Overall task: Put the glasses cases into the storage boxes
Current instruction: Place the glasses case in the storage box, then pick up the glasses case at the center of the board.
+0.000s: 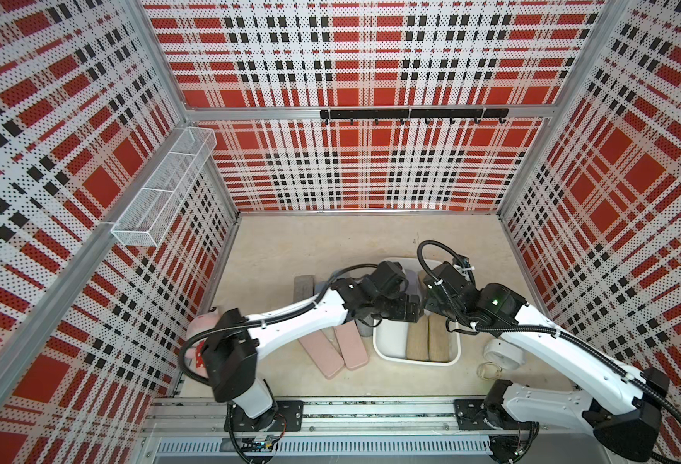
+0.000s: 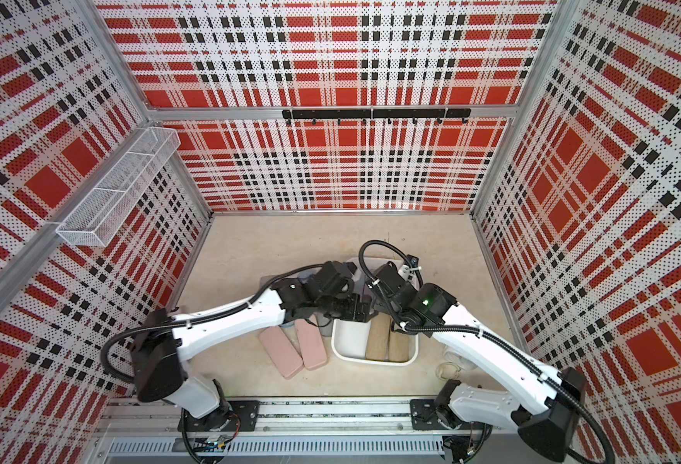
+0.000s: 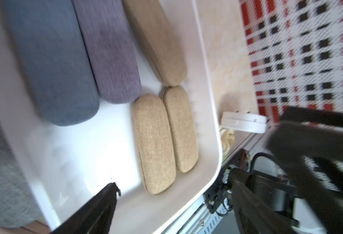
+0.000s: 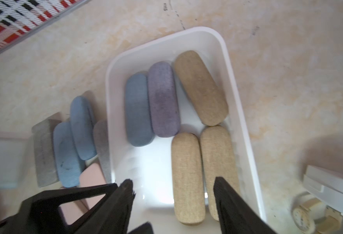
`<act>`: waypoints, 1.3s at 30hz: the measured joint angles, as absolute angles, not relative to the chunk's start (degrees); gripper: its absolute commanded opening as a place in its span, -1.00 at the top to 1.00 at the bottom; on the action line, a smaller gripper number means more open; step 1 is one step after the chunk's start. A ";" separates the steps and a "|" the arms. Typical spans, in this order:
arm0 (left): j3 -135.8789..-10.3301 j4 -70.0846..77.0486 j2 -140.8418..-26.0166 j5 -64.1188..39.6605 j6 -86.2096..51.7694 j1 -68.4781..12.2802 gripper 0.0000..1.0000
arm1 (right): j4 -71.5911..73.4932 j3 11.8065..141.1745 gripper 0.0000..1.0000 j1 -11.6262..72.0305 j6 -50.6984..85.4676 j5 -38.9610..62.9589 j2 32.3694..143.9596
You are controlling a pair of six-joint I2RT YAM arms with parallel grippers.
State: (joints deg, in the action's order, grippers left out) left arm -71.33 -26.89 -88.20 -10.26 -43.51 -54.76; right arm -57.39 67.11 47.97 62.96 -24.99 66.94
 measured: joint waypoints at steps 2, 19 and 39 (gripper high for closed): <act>-68.40 -25.36 -82.91 -9.30 -44.25 -52.90 -0.89 | -55.79 68.95 -0.35 49.04 61.58 -25.04 68.66; -44.62 -19.22 -54.54 -9.39 -48.58 -14.90 -0.93 | -46.28 88.09 -0.22 59.11 53.28 -21.26 96.23; -42.46 -28.32 -59.92 -4.62 -36.47 -7.16 -0.81 | -48.66 111.18 -0.25 56.27 44.62 -17.89 123.24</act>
